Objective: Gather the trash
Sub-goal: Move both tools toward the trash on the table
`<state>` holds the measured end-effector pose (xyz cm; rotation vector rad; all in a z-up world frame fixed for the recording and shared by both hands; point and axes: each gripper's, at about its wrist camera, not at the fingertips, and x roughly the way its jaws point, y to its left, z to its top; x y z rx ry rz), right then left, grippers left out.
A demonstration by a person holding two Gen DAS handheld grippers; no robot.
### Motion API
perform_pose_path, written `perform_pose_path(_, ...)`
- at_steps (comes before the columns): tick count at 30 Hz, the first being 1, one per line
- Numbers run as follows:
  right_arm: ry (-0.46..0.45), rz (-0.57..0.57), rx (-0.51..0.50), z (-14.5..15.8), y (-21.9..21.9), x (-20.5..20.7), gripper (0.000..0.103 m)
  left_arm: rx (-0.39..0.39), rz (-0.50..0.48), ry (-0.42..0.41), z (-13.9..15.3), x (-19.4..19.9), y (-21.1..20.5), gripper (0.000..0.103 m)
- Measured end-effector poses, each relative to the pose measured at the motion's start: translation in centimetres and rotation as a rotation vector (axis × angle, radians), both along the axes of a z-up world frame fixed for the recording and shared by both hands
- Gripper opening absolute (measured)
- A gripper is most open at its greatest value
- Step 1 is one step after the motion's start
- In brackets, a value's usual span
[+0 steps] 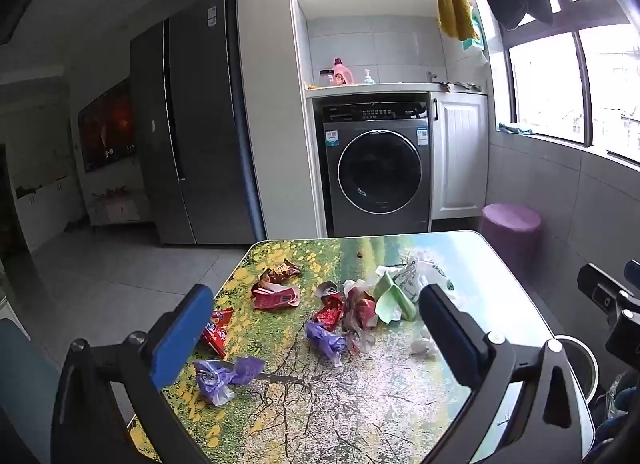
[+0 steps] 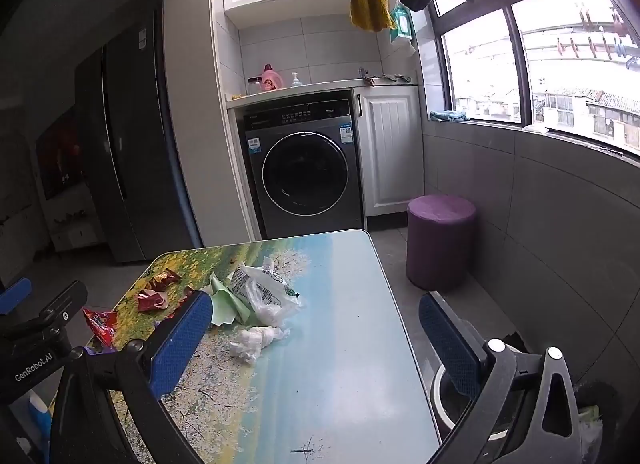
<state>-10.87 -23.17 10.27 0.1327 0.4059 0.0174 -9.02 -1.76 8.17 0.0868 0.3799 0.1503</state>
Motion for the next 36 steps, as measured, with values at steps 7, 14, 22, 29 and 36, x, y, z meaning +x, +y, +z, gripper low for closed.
perform_pose_path(7,0.011,0.04,0.005,-0.1,0.7,0.6,0.103,0.007,-0.016,-0.004,0.4,-0.6,-0.1,0.103)
perform_pose_path(14,0.009,0.016,-0.02,0.3,0.6,0.0,0.103,-0.037,-0.024,-0.049,1.4,-1.6,0.7,0.103)
perform_pose_path(22,-0.006,-0.023,-0.047,0.7,0.6,-0.3,0.103,-0.059,-0.036,-0.082,2.2,-2.5,1.2,0.103)
perform_pose_path(29,-0.024,-0.05,-0.043,1.0,-0.1,-0.4,0.103,-0.055,-0.039,-0.084,2.1,-2.6,1.2,0.103)
perform_pose_path(36,-0.055,-0.104,-0.073,1.1,-0.8,-0.6,0.103,-0.06,-0.037,-0.087,2.1,-2.8,1.7,0.103)
